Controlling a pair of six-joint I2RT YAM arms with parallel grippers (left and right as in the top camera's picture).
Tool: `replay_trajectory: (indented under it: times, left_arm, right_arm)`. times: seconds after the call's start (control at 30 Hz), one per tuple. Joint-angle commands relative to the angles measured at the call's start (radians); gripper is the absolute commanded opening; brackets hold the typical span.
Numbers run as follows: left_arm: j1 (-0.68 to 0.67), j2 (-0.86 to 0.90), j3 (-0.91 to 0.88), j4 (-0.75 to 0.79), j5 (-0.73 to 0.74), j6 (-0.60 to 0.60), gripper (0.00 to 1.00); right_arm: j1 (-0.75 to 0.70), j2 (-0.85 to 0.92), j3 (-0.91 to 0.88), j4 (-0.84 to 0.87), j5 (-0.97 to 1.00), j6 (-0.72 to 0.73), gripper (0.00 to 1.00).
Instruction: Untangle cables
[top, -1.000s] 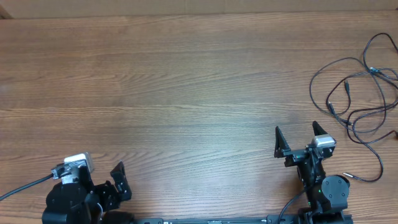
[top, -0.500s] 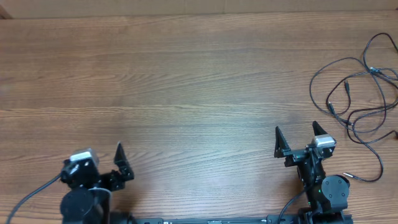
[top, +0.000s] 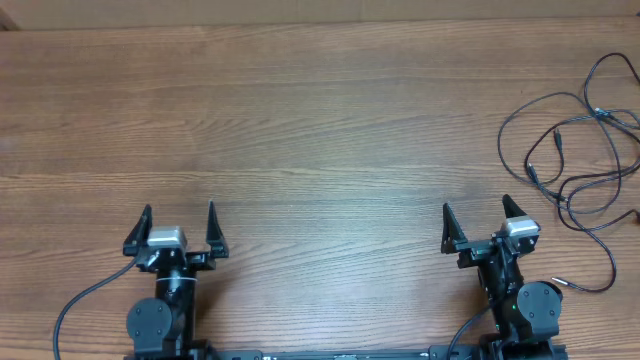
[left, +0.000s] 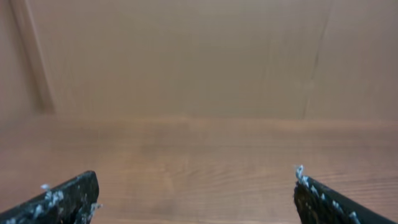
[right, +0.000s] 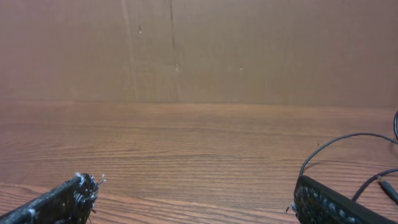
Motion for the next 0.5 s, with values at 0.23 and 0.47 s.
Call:
replay_trajectory:
  times: [0.23,0.47]
  left_arm:
    - [0.011,-0.012,-0.074,0.043,0.057,0.209,1.00]
    - [0.011,-0.012,-0.074,-0.039,0.066,0.171,1.00]
  right_arm:
    - [-0.003,-0.005,-0.010,0.002,0.002,-0.002,1.00]
    - [-0.003,-0.005,-0.010,0.002,0.002,-0.002,1.00]
